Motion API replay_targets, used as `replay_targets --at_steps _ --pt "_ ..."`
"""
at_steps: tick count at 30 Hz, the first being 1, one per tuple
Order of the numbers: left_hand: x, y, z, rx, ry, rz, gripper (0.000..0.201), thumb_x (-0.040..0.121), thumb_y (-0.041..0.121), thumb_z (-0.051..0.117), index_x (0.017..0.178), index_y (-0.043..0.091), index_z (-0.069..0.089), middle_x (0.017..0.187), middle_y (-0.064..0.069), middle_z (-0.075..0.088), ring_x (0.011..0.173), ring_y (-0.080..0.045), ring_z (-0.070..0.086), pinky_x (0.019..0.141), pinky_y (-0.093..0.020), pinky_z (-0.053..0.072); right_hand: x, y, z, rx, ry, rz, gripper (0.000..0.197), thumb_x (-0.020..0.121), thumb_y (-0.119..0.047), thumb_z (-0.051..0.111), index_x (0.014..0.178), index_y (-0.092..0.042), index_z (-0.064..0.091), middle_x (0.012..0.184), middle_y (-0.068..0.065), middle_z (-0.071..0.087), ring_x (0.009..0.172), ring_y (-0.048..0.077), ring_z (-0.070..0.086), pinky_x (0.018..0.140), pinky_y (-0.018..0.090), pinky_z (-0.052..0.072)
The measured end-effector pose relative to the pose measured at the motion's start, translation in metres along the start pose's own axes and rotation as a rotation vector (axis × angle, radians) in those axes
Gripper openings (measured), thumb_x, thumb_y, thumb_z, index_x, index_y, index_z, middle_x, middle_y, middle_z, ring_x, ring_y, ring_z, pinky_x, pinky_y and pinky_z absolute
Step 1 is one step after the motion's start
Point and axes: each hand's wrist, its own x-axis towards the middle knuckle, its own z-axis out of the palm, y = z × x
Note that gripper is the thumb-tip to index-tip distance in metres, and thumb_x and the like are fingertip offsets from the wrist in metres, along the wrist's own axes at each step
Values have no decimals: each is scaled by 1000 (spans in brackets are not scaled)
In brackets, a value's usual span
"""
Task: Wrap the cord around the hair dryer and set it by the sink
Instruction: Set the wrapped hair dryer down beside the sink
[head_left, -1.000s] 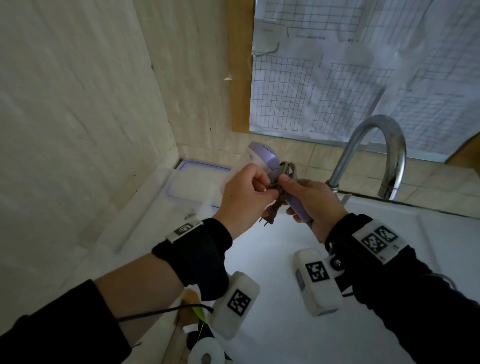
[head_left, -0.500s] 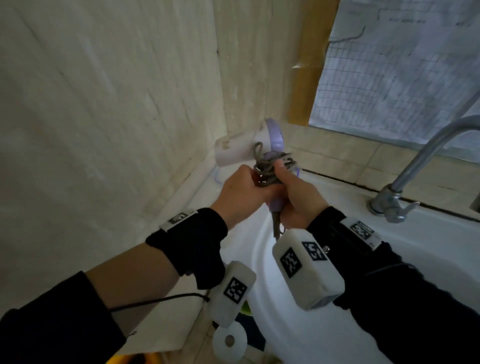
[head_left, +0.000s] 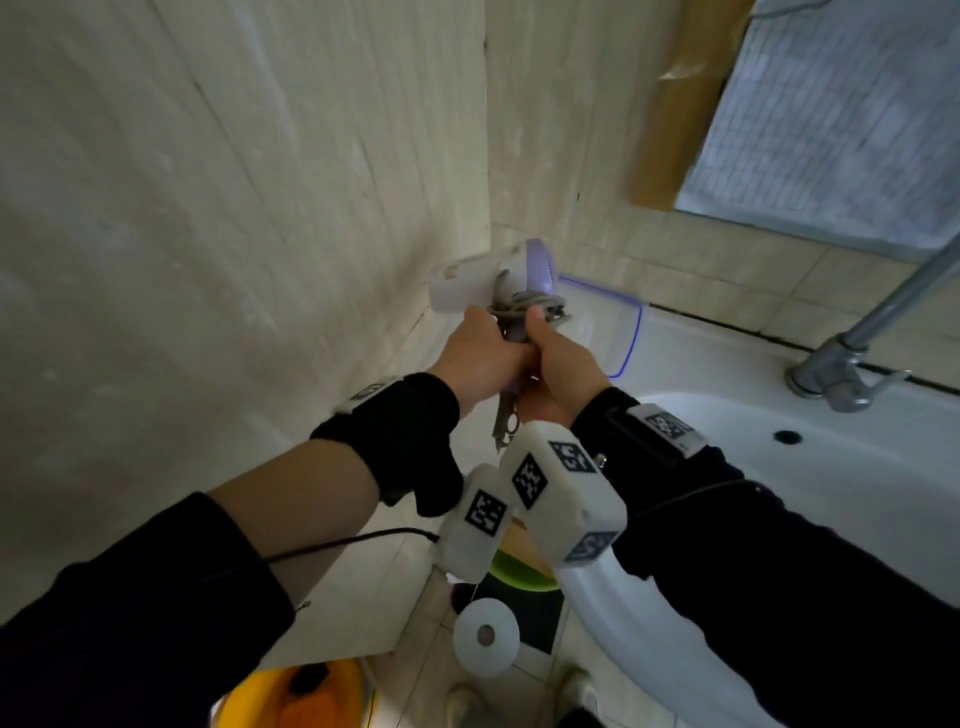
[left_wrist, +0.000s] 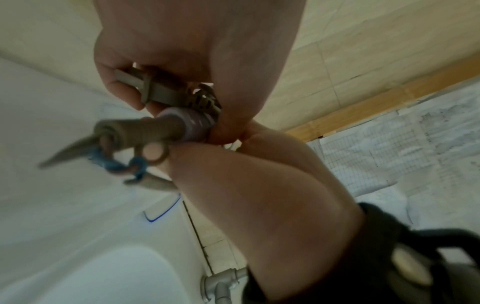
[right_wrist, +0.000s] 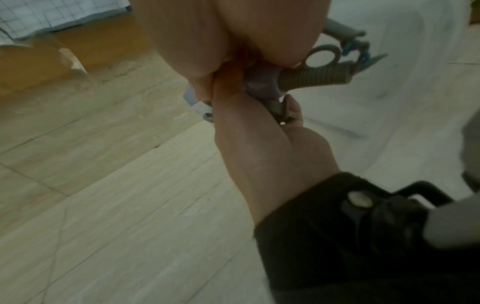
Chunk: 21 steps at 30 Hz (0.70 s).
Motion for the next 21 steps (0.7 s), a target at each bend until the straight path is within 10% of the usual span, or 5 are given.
replay_targets --at_steps 3,9,14,18,21 --pt "3 -15 0 52 -9 1 62 60 40 60 108 0 59 90 -13 69 79 -26 66 68 -35 57 0 10 6 46 -38 53 47 99 -34 36 134 -6 49 135 11 57 120 24 55 78 28 46" --pt "11 -38 -2 184 -54 -7 65 58 45 49 101 -3 57 98 -16 69 93 -28 66 85 -44 55 6 26 6 79 -51 62 46 100 -24 35 145 -10 35 149 11 42 138 26 38 110 36 34" --pt "2 -32 -5 233 -110 -54 28 83 16 53 102 -2 46 87 -6 52 82 -18 51 68 -26 41 1 22 3 -59 -53 99 46 99 -14 37 145 -11 34 148 12 41 132 26 42 82 29 44" --pt "2 -28 -4 230 -159 15 22 85 7 49 97 -9 58 82 -4 58 80 -10 52 69 -17 39 -3 16 -1 -148 -56 128 45 98 -10 38 142 -8 37 140 14 48 96 21 52 64 24 40" --pt "6 -32 -4 225 -163 1 17 86 2 47 71 5 54 70 1 53 67 -8 48 52 -8 40 -2 15 -2 -185 -45 136 44 96 -9 41 141 -9 39 145 15 44 113 23 48 67 24 41"
